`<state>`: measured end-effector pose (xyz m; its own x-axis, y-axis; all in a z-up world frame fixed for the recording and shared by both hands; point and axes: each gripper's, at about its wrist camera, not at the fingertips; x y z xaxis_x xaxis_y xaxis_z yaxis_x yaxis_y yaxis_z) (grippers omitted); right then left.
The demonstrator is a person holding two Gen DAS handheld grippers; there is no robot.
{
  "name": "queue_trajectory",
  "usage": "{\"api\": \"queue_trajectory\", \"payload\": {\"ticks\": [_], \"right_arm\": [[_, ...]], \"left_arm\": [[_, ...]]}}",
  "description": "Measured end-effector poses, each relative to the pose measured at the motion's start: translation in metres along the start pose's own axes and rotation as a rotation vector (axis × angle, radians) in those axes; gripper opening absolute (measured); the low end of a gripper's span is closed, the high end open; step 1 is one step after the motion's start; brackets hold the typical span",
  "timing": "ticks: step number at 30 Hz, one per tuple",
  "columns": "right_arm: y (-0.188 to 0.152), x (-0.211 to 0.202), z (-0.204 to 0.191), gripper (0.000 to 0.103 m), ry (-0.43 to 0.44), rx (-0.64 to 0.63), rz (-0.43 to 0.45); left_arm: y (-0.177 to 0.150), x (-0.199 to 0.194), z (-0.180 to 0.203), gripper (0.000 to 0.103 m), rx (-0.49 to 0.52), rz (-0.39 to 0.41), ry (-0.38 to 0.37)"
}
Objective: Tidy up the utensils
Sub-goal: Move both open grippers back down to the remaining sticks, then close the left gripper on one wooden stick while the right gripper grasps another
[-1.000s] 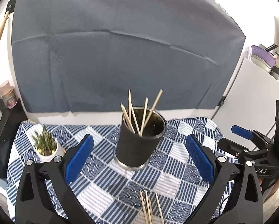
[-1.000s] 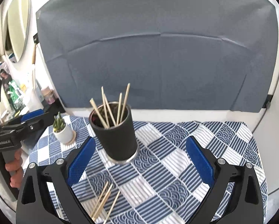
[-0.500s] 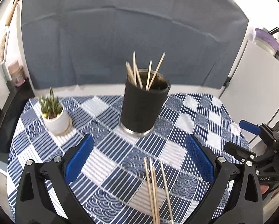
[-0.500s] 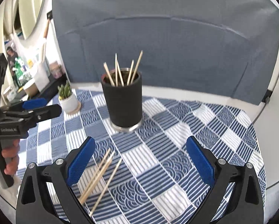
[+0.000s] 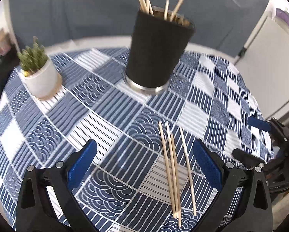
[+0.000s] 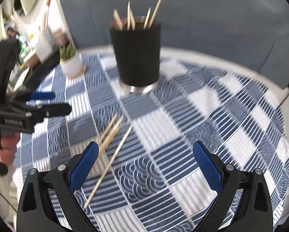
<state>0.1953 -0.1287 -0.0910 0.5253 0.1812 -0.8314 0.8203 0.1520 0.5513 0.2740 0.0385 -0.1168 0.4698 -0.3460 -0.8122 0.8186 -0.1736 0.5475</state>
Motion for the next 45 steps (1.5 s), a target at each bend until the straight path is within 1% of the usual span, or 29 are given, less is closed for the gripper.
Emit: {"api": "queue_trajectory", "payload": {"ticks": [2, 6, 10, 13, 16, 18, 23, 26, 27, 29, 31, 33, 39, 45], "right_arm": [[-0.006, 0.014, -0.002, 0.094, -0.016, -0.012, -0.042], [-0.015, 0.032, -0.007, 0.094, -0.02, -0.02, -0.089], [-0.021, 0.046, -0.016, 0.094, -0.025, -0.035, -0.131], [-0.023, 0.057, -0.021, 0.094, -0.042, -0.039, -0.157], [-0.027, 0.065, -0.028, 0.094, -0.052, -0.051, -0.187], [-0.028, 0.067, -0.029, 0.094, -0.058, -0.054, -0.197], [-0.029, 0.07, -0.029, 0.094, -0.03, -0.019, -0.224], [-0.031, 0.072, -0.033, 0.094, -0.04, -0.028, -0.24], [-0.031, 0.072, -0.034, 0.094, -0.044, -0.027, -0.243], [-0.031, 0.073, -0.031, 0.095, -0.037, -0.013, -0.26], [-0.03, 0.075, -0.027, 0.096, -0.022, 0.006, -0.279], [-0.03, 0.077, -0.027, 0.096, -0.017, -0.014, -0.286], [-0.028, 0.08, -0.027, 0.097, -0.018, -0.012, -0.302], [-0.026, 0.081, -0.027, 0.097, -0.025, -0.004, -0.3]], "left_arm": [[-0.003, 0.017, 0.0, 0.097, 0.024, -0.059, 0.015], [-0.006, 0.039, -0.001, 0.097, 0.053, -0.128, 0.051], [-0.005, 0.056, 0.002, 0.097, 0.077, -0.184, 0.059], [-0.003, 0.064, 0.011, 0.097, 0.13, -0.21, 0.094], [-0.002, 0.07, 0.016, 0.097, 0.165, -0.243, 0.093], [-0.002, 0.073, 0.02, 0.097, 0.193, -0.261, 0.118], [-0.001, 0.081, 0.021, 0.097, 0.187, -0.304, 0.106], [-0.002, 0.084, 0.025, 0.097, 0.218, -0.305, 0.13], [-0.002, 0.086, 0.026, 0.097, 0.22, -0.319, 0.14], [-0.001, 0.09, 0.025, 0.098, 0.187, -0.342, 0.129], [-0.001, 0.09, 0.024, 0.098, 0.165, -0.347, 0.139], [-0.001, 0.091, 0.024, 0.099, 0.149, -0.355, 0.147], [0.002, 0.094, 0.025, 0.099, 0.139, -0.377, 0.149], [0.004, 0.097, 0.019, 0.099, 0.014, -0.439, 0.194]]}}
Point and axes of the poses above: each gripper's, at about its wrist camera, not at the fingertips, and x roughly the way its jaws point, z to its right, y to its top, and after that the axes turned 3 degrees about y, right-handed
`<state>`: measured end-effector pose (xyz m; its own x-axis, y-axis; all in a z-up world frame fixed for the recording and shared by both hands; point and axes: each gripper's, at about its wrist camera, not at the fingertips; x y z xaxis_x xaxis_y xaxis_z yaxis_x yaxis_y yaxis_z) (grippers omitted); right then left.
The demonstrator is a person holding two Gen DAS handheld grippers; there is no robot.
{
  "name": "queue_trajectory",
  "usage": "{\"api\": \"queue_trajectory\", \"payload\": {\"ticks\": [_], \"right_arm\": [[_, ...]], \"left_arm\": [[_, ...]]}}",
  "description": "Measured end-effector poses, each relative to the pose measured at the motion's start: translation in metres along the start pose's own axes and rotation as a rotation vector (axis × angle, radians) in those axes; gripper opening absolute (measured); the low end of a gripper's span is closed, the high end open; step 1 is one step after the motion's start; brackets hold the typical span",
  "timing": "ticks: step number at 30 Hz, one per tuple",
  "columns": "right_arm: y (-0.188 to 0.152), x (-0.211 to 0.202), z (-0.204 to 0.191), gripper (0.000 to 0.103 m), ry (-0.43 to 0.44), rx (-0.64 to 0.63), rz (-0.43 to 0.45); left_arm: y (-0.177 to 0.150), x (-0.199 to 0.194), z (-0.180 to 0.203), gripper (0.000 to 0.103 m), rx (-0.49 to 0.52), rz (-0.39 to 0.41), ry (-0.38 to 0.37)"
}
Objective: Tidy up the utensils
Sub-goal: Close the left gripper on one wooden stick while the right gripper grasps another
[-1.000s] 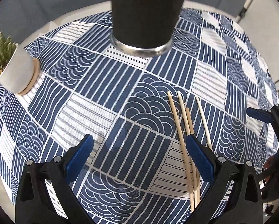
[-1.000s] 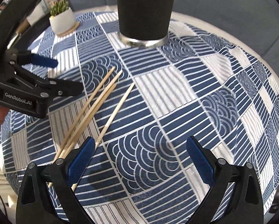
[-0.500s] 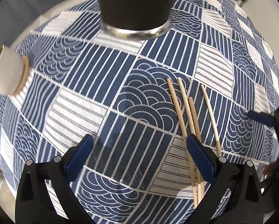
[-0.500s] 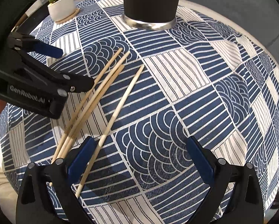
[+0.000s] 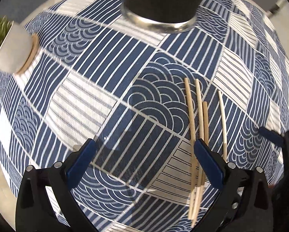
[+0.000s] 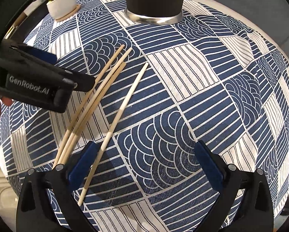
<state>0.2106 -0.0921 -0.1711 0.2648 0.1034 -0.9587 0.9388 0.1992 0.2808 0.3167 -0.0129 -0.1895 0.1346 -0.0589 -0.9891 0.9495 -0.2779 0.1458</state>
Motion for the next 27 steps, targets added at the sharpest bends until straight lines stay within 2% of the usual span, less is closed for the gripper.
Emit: {"api": "queue_trajectory", "payload": {"ticks": [2, 4, 6, 13, 15, 16, 17, 18, 19, 20, 21, 22, 23, 25, 27], "right_arm": [[-0.001, 0.0, 0.001, 0.097, -0.003, 0.009, 0.005], [-0.003, -0.001, 0.002, 0.097, -0.004, 0.017, 0.011], [-0.005, -0.001, 0.003, 0.097, -0.009, 0.032, 0.022], [-0.022, -0.007, 0.012, 0.096, -0.027, 0.079, 0.032], [-0.028, -0.011, 0.019, 0.088, -0.027, 0.08, 0.041], [-0.032, -0.015, 0.024, 0.073, -0.029, 0.084, 0.048], [-0.033, -0.02, 0.029, 0.05, -0.029, 0.092, 0.048], [-0.034, -0.023, 0.034, 0.036, -0.03, 0.094, 0.043], [-0.033, -0.027, 0.036, 0.01, -0.031, 0.096, 0.034], [-0.034, -0.027, 0.04, 0.005, -0.029, 0.097, 0.032], [-0.035, -0.028, 0.045, 0.005, -0.022, 0.099, 0.028], [-0.037, -0.03, 0.05, 0.005, -0.033, 0.11, 0.022], [-0.037, -0.03, 0.053, 0.005, -0.045, 0.124, 0.017], [-0.045, -0.033, 0.066, 0.005, -0.057, 0.17, 0.017], [-0.057, -0.037, 0.082, 0.005, -0.061, 0.213, 0.024]], "left_arm": [[-0.003, 0.001, -0.004, 0.099, -0.035, -0.02, 0.003], [-0.008, 0.004, 0.002, 0.099, -0.039, -0.054, 0.051], [-0.014, 0.005, 0.005, 0.099, -0.049, -0.073, 0.048], [-0.028, 0.0, -0.003, 0.098, -0.079, -0.024, 0.049], [-0.035, -0.004, -0.005, 0.092, -0.097, -0.005, 0.052], [-0.041, -0.008, -0.007, 0.085, -0.107, 0.002, 0.053], [-0.045, -0.012, -0.009, 0.074, -0.114, 0.013, 0.056], [-0.053, -0.014, -0.005, 0.068, -0.117, 0.018, 0.055], [-0.058, -0.017, -0.007, 0.055, -0.121, 0.029, 0.054], [-0.064, -0.02, -0.009, 0.042, -0.137, 0.035, 0.055], [-0.07, -0.024, -0.014, 0.035, -0.152, 0.039, 0.054], [-0.076, -0.026, -0.017, 0.022, -0.163, 0.04, 0.052], [-0.082, -0.027, -0.02, 0.015, -0.17, 0.041, 0.046], [-0.096, -0.029, -0.028, 0.008, -0.177, 0.039, 0.029], [-0.111, -0.031, -0.037, 0.006, -0.195, 0.033, 0.002]]}}
Point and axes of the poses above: each gripper's, at about its wrist camera, not at the fingertips, and x roughly the way its jaws point, z to its right, y to its top, and after that the axes turned 3 degrees about y, right-handed
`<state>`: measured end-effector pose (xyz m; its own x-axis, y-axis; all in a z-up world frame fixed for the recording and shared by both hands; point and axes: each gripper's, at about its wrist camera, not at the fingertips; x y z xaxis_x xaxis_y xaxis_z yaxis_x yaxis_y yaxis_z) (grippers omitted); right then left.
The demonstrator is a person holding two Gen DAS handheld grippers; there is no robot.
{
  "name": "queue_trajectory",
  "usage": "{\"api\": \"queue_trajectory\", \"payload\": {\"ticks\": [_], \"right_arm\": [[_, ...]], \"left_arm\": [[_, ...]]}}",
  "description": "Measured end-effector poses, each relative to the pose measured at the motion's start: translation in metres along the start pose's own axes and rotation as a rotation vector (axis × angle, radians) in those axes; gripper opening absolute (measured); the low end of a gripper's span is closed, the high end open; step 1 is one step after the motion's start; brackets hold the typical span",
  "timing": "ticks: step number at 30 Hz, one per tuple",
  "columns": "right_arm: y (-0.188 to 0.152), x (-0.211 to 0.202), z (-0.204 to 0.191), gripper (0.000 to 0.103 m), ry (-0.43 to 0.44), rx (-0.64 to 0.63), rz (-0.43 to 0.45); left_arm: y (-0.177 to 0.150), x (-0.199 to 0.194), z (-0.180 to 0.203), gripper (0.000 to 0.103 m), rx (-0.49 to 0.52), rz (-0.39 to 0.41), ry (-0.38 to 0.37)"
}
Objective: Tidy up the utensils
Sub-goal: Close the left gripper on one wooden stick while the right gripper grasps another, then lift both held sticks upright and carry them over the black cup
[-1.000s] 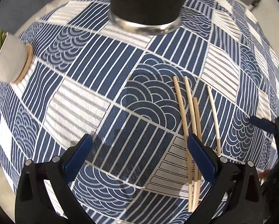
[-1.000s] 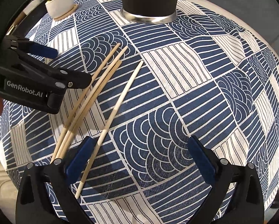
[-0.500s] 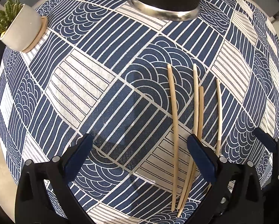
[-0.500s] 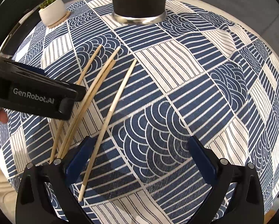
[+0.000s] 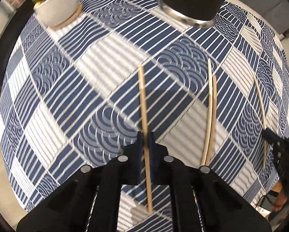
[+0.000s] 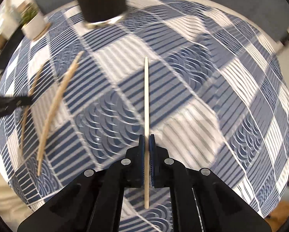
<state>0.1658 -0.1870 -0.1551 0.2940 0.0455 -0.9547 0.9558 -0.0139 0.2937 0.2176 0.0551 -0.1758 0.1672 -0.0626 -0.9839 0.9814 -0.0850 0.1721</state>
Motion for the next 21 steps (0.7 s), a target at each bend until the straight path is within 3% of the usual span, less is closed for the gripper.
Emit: {"api": "queue_trajectory", "payload": {"ticks": [8, 14, 17, 21], "right_arm": [[-0.026, -0.015, 0.042, 0.005, -0.04, 0.047, 0.014], [-0.033, -0.041, 0.05, 0.005, -0.059, 0.029, 0.055], [-0.024, -0.055, 0.051, 0.005, -0.07, 0.031, 0.087], [-0.012, -0.081, 0.055, 0.005, -0.057, 0.038, 0.152]], "left_arm": [[-0.041, -0.005, -0.045, 0.005, -0.124, -0.01, -0.159], [-0.057, -0.026, -0.067, 0.005, -0.134, 0.002, -0.138], [-0.07, -0.051, -0.077, 0.005, -0.138, 0.034, -0.141], [-0.065, -0.076, -0.075, 0.005, -0.112, 0.09, -0.103]]}}
Point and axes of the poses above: each gripper's, at about its wrist camera, not at the fingertips, and x roughly the way its jaws point, z to its right, y to its top, and after that the axes turned 3 degrees about y, right-handed
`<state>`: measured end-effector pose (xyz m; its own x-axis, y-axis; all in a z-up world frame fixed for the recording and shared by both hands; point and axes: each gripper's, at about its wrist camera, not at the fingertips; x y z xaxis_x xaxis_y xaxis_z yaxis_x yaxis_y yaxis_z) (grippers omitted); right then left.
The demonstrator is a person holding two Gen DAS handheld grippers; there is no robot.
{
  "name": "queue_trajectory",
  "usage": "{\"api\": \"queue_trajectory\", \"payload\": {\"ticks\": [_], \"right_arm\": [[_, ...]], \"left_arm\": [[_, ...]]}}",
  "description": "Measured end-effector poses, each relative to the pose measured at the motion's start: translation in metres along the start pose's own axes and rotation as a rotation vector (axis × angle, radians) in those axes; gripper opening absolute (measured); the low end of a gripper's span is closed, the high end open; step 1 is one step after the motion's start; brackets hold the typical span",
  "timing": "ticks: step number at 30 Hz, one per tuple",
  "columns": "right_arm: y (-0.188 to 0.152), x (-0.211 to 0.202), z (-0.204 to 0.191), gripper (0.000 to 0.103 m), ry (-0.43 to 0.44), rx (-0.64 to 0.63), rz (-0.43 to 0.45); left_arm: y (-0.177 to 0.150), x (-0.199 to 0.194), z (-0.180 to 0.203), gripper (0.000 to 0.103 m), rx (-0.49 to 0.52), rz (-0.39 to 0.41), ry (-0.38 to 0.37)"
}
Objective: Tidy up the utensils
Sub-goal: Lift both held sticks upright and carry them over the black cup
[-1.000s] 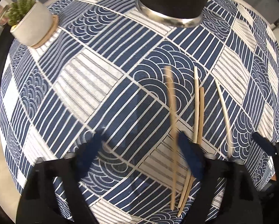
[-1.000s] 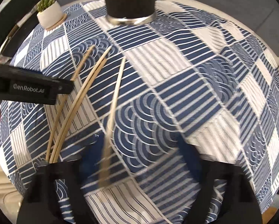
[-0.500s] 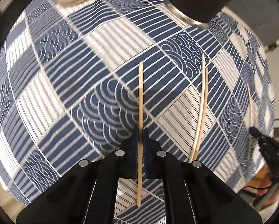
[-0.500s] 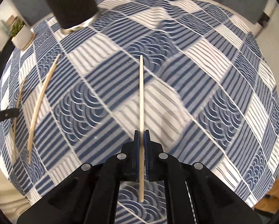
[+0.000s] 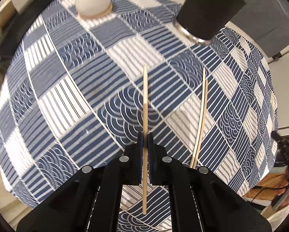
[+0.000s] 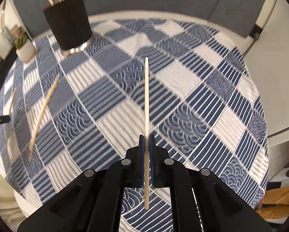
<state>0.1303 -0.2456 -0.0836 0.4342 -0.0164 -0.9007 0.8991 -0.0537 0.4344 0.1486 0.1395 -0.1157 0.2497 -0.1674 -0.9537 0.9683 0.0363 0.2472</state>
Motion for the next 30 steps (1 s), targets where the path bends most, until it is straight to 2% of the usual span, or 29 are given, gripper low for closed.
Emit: {"api": "queue_trajectory", "payload": {"ticks": [2, 5, 10, 16, 20, 25, 30], "right_arm": [[0.011, -0.013, -0.002, 0.005, 0.011, -0.005, 0.04], [0.028, -0.034, -0.006, 0.005, 0.025, -0.015, 0.104], [0.059, -0.065, -0.016, 0.005, 0.015, -0.062, 0.196], [0.099, -0.11, -0.027, 0.005, 0.035, -0.094, 0.32], [0.127, -0.135, -0.034, 0.005, 0.093, -0.093, 0.394], [0.153, -0.162, -0.042, 0.005, 0.232, -0.069, 0.49], [0.174, -0.183, -0.067, 0.005, 0.302, -0.107, 0.587]], "left_arm": [[0.007, -0.015, 0.001, 0.005, 0.008, 0.027, -0.006], [0.034, -0.015, 0.033, 0.005, 0.019, 0.068, 0.004], [0.071, -0.034, 0.058, 0.005, 0.055, 0.126, 0.017], [0.111, -0.069, 0.067, 0.005, 0.08, 0.197, 0.02], [0.136, -0.095, 0.076, 0.005, 0.104, 0.255, 0.018], [0.169, -0.124, 0.094, 0.005, 0.119, 0.315, 0.048], [0.204, -0.142, 0.118, 0.005, 0.136, 0.363, 0.006]]}}
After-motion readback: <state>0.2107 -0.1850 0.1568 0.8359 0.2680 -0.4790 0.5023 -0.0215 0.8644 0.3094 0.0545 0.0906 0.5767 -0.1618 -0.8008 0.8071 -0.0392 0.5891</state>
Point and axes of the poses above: each gripper's, at about its wrist camera, not at the fingertips, and x roughly the way its jaws point, z to its right, y to its top, and after that the axes turned 3 degrees about y, right-handed
